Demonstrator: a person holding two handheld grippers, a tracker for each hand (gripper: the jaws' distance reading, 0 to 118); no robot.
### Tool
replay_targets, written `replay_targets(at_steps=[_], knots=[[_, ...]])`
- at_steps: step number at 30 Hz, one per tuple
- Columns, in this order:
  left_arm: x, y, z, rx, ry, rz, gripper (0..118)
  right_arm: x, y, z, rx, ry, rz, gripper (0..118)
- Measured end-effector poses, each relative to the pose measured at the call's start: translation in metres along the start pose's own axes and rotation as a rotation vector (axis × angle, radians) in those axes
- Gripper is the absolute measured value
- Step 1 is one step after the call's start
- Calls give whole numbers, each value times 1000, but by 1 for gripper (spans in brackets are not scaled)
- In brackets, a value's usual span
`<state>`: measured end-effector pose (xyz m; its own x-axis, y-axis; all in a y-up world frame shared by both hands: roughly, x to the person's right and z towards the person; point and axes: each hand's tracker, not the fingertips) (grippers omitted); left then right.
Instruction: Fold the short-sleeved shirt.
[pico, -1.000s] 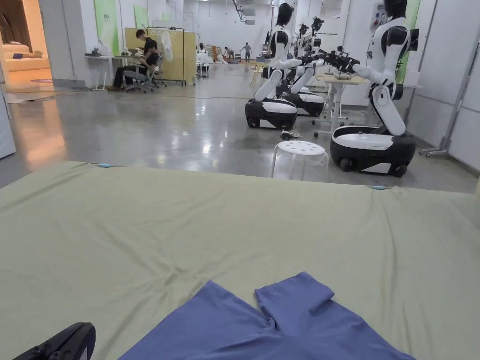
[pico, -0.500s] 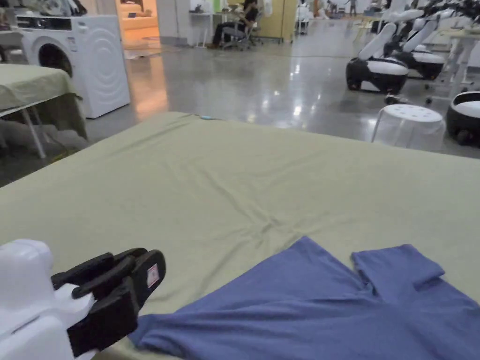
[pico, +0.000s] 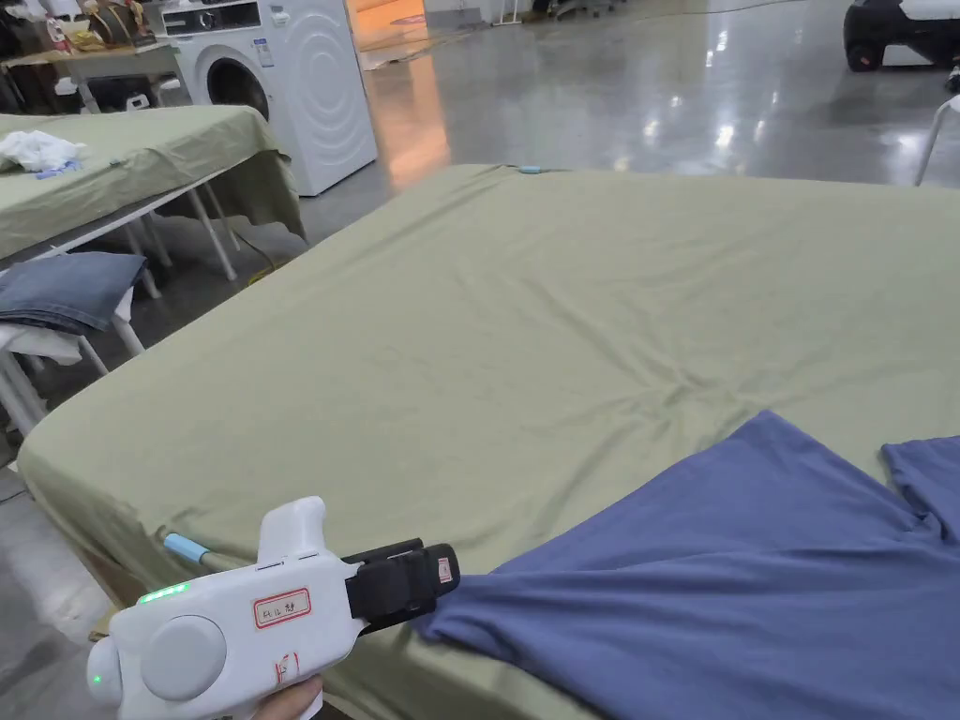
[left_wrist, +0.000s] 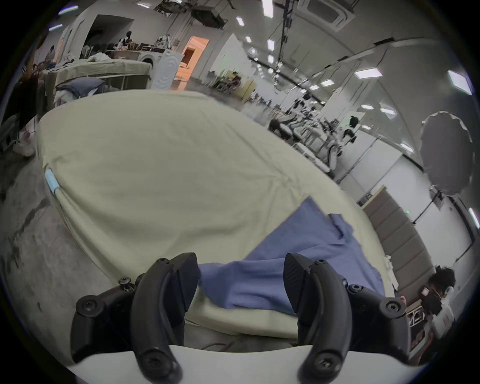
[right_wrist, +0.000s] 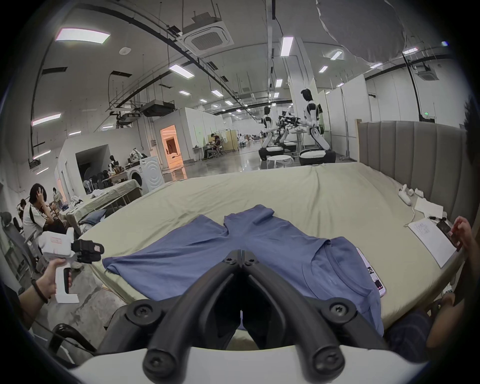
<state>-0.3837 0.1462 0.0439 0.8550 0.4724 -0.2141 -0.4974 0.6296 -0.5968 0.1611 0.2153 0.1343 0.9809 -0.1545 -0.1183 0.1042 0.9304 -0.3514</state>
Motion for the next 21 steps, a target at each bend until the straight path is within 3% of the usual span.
replay_targets(at_steps=[3, 16, 21], knots=[[-9, -4, -14, -52, -26, 76, 69, 5, -3, -1, -16, -19, -13, 0], [22, -23, -39, -56, 73, -39, 64, 24, -9, 1, -64, -27, -77, 0], [20, -29, -42, 23, 55, 31, 74, 24, -12, -3, -77, -14, -101, 0]])
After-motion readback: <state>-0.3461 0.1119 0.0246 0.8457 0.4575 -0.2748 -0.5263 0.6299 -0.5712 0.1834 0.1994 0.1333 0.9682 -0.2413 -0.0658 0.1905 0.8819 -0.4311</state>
